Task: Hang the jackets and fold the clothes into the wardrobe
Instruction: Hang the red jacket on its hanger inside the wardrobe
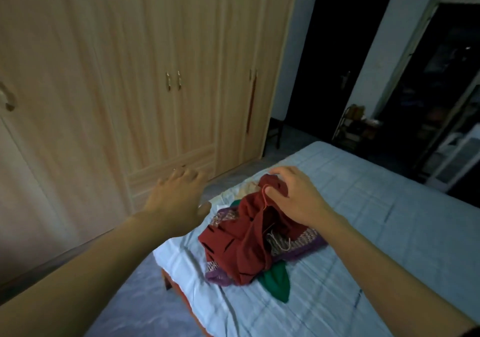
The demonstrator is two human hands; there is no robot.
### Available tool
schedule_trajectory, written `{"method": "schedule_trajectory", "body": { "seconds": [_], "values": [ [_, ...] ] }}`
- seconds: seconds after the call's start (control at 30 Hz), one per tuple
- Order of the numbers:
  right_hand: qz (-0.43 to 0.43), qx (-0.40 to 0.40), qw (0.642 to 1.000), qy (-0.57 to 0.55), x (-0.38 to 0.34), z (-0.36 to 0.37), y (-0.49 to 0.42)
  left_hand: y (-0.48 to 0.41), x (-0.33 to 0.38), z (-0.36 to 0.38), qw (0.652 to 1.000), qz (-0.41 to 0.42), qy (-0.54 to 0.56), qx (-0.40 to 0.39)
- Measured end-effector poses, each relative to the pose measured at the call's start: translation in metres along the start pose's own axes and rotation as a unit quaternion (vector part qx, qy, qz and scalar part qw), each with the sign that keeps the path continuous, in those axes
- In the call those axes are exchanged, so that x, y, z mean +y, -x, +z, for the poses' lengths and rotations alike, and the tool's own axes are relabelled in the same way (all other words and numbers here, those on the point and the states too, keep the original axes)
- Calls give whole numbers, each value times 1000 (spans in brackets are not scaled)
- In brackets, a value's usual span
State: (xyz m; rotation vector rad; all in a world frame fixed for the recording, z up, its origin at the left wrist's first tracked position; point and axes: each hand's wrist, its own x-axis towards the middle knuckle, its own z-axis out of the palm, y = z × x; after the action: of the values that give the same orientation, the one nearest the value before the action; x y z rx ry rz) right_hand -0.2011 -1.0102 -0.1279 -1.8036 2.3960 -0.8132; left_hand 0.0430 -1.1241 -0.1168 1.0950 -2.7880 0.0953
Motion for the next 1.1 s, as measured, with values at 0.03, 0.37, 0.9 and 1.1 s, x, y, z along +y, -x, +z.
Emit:
{"method": "schedule_trajectory", "body": {
  "seconds": [0.03, 0.37, 0.9, 1.1],
  "values": [
    [9, -2, 1000, -5, 6, 4, -9, -13, -5, 5, 1000, 8, 3, -2],
    [84, 54, 993, -62, 84, 42, -112, -166, -12, 28, 994, 85, -46, -53],
    [214, 67, 974, 15, 167, 85, -166, -331, 13, 146, 963, 225, 83, -120],
    [273, 43, 960, 30, 179, 104, -164, -349, 10, 187, 952, 243, 110, -149]
  ]
}}
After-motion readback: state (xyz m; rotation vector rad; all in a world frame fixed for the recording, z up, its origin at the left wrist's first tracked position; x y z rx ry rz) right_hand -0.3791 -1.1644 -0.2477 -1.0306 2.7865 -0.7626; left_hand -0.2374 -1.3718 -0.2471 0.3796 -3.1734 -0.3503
